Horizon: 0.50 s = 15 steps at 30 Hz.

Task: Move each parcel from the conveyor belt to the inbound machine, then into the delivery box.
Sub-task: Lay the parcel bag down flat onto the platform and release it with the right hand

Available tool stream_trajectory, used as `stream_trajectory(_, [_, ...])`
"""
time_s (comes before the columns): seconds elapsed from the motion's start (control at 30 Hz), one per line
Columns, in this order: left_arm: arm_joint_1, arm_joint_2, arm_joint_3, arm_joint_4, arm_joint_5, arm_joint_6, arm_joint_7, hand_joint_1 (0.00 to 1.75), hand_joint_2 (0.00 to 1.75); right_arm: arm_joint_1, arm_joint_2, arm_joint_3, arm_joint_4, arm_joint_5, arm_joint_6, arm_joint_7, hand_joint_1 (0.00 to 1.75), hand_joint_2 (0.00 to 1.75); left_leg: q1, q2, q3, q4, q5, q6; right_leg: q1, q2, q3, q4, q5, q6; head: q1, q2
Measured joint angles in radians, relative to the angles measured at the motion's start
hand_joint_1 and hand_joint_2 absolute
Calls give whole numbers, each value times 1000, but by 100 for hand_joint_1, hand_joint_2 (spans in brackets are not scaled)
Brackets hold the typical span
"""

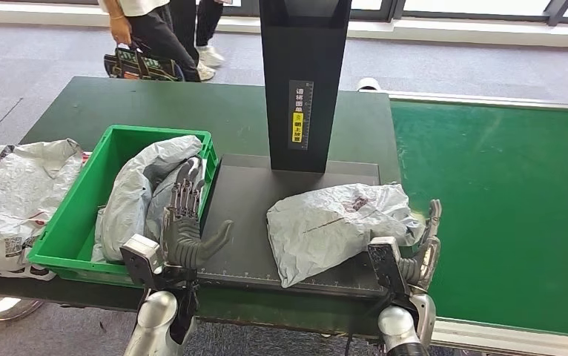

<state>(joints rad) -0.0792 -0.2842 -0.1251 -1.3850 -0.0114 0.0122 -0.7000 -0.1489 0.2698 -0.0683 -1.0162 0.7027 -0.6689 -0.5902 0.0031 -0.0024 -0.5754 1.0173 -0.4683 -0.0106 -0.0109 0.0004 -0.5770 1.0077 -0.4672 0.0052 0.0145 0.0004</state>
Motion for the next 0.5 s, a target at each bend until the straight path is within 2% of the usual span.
stream_trajectory(0.23, [0,0,0,2,0,0,0,0,175,1,-3,0,-2,-17,1,-19,0,175,0,0,0,0,0,0,0,0,0,0,0,0,0,0])
stream_trajectory(0.33, [-2,0,-4,6,-10,2,0,0,175,13,-3,1,-31,-11,-16,-63,0,175,0,0,0,0,0,0,0,0,0,0,0,0,0,0])
stream_trajectory(0.5, [-12,0,-27,43,-46,26,0,0,175,83,33,0,-267,73,-32,-108,0,175,0,0,0,0,0,0,0,0,-1,0,0,0,0,0])
